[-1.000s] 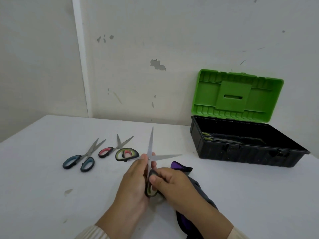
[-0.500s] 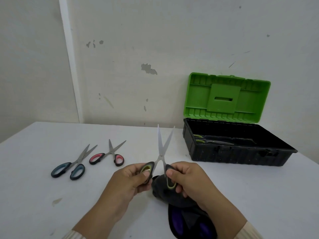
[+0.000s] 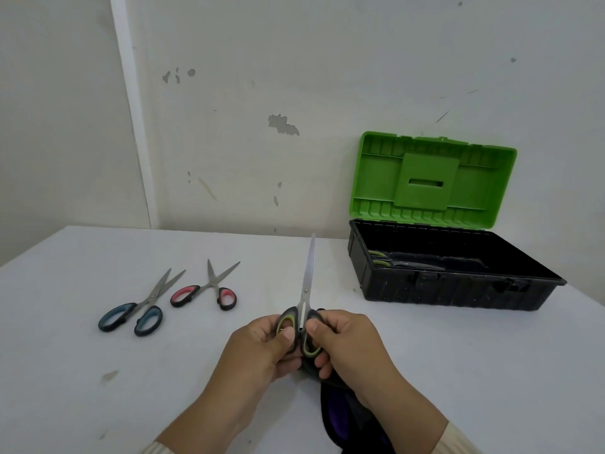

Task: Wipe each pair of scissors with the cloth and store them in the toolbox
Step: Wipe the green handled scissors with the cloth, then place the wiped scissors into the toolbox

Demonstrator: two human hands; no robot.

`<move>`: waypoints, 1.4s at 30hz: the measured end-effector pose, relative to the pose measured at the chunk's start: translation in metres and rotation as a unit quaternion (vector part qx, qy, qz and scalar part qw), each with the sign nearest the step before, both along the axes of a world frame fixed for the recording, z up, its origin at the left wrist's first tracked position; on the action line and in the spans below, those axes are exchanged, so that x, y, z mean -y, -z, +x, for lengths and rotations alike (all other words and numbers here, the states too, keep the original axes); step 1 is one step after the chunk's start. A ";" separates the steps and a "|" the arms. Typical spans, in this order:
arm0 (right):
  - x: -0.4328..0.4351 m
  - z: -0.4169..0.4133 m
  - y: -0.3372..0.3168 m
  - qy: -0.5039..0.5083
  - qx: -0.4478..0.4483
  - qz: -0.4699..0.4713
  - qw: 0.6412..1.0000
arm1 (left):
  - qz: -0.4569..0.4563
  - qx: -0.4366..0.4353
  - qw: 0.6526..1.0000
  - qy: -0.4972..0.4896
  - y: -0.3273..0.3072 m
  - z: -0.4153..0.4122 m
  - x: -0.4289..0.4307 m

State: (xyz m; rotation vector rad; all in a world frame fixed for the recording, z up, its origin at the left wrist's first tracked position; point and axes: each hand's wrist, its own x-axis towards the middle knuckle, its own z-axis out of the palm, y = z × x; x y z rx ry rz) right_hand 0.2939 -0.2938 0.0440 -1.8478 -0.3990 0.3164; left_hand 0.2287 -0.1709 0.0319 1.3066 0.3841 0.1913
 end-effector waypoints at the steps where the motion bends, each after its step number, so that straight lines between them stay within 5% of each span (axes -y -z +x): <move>1: 0.000 0.000 0.000 -0.003 0.002 -0.006 1.000 | 0.000 -0.001 1.000 -0.003 0.000 0.000 0.000; 7: 0.004 0.009 -0.016 0.053 0.215 -0.118 0.968 | 0.086 0.015 0.996 -0.010 -0.001 -0.001 0.008; 13: 0.025 0.012 -0.036 0.127 0.216 -0.039 0.967 | 0.270 0.073 0.960 0.015 -0.017 -0.006 0.044; 19: 0.096 0.034 -0.035 0.149 0.209 -0.141 0.956 | 0.315 0.037 0.940 0.129 -0.011 0.030 0.105; 25: 0.159 0.057 -0.022 0.145 0.213 -0.291 0.921 | 0.515 -0.063 0.815 0.259 0.012 0.080 0.167; 29: 0.184 0.082 -0.050 0.129 0.302 -0.358 0.874 | 0.633 -0.041 0.725 0.269 0.021 0.108 0.182; 35: 0.192 0.162 -0.114 0.078 0.429 -0.461 0.773 | 0.660 0.001 0.724 0.203 0.029 0.144 0.181; 42: 0.193 0.274 -0.073 -0.011 0.350 -0.601 0.719 | 0.667 0.008 0.728 0.160 0.046 0.158 0.179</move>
